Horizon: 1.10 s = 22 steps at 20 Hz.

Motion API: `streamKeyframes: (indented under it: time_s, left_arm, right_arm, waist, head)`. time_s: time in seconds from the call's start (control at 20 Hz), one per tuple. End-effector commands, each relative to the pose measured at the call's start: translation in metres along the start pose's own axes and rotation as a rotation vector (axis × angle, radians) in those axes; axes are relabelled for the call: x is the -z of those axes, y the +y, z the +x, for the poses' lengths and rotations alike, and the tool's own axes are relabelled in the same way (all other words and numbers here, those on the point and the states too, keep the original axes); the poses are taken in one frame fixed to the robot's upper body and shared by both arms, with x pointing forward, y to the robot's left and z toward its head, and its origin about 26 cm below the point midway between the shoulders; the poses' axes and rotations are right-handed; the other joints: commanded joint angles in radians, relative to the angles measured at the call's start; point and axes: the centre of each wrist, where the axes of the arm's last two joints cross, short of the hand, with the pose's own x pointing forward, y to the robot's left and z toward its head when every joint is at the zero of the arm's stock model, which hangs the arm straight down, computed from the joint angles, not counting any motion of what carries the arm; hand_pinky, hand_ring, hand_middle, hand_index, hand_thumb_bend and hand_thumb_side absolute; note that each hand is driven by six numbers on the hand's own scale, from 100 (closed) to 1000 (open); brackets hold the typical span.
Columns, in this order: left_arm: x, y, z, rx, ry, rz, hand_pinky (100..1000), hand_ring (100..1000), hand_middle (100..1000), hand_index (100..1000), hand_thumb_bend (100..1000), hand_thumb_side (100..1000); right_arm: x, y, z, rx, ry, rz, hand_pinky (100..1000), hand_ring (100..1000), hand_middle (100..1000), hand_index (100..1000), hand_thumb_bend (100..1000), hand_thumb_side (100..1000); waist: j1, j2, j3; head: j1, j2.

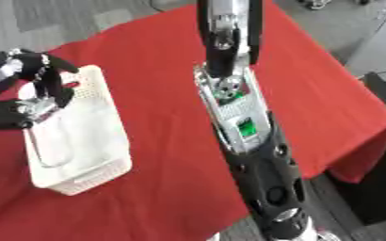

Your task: Pick up objects on the table and place them in the box.

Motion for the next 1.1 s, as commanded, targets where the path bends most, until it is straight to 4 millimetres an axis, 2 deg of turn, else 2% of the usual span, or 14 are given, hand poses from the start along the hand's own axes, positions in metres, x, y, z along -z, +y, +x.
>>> streamKeyframes:
  time_s: [0.05,0.1,0.2,0.45,0.65,0.8,0.95,1.0,1.05,1.1]
  left_arm:
    - [-0.007,0.017,0.001,0.098,-0.006,-0.013,904,800,935,945,494,841]
    - [-0.008,0.019,0.001,0.110,-0.011,-0.005,932,814,947,949,492,864]
    - [-0.012,0.027,0.003,0.122,-0.020,0.048,927,809,948,951,417,911]
    - [-0.033,0.057,0.018,0.142,-0.035,0.241,918,802,942,933,378,861]
    - [-0.057,0.072,0.035,0.151,-0.049,0.371,905,792,931,916,355,824]
    - [-0.073,0.076,0.045,0.150,-0.044,0.429,898,788,930,913,325,804]
    - [-0.085,0.075,0.043,0.152,-0.020,0.454,900,786,926,904,307,788]
    - [-0.088,0.075,0.041,0.156,-0.015,0.460,898,785,926,900,278,827]
    - [-0.091,0.075,0.039,0.161,-0.003,0.475,895,782,921,897,298,771]
    - [-0.095,0.074,0.036,0.166,0.008,0.495,890,780,919,891,288,760]
  right_arm:
    - [0.005,-0.002,0.003,-0.001,-0.018,-0.006,331,454,533,642,100,1000]
    - [0.005,-0.002,0.002,-0.003,-0.017,-0.005,330,454,532,641,100,1000]
    - [0.004,-0.003,0.002,-0.008,-0.015,-0.005,331,454,533,642,100,1000]
    - [0.001,-0.007,0.001,-0.025,-0.004,0.001,331,453,532,641,100,1000]
    - [0.000,-0.009,0.001,-0.040,0.003,0.007,330,453,532,641,100,1000]
    - [-0.002,-0.011,0.001,-0.051,0.011,0.013,331,453,532,641,100,1000]
    - [-0.004,-0.014,0.000,-0.064,0.022,0.023,331,453,533,641,100,1000]
    - [-0.004,-0.015,0.000,-0.067,0.025,0.026,331,453,533,641,100,1000]
    - [-0.006,-0.016,0.000,-0.072,0.031,0.029,332,454,533,642,100,1000]
    - [-0.007,-0.017,0.000,-0.078,0.037,0.032,332,454,533,642,100,1000]
  waist:
    - [-0.002,-0.022,0.003]
    - [-0.002,-0.022,0.005]
    - [-0.003,-0.024,0.009]
    - [-0.001,-0.032,0.027]
    - [0.000,-0.039,0.041]
    - [-0.001,-0.043,0.052]
    - [-0.003,-0.047,0.066]
    - [-0.003,-0.048,0.069]
    - [-0.004,-0.049,0.076]
    - [-0.005,-0.051,0.083]
  head:
    - [-0.003,0.000]
    - [-0.003,0.000]
    - [-0.007,0.000]
    - [-0.023,0.000]
    - [-0.037,0.000]
    - [-0.034,0.000]
    - [-0.035,0.000]
    - [-0.035,0.000]
    - [-0.035,0.000]
    - [-0.037,0.000]
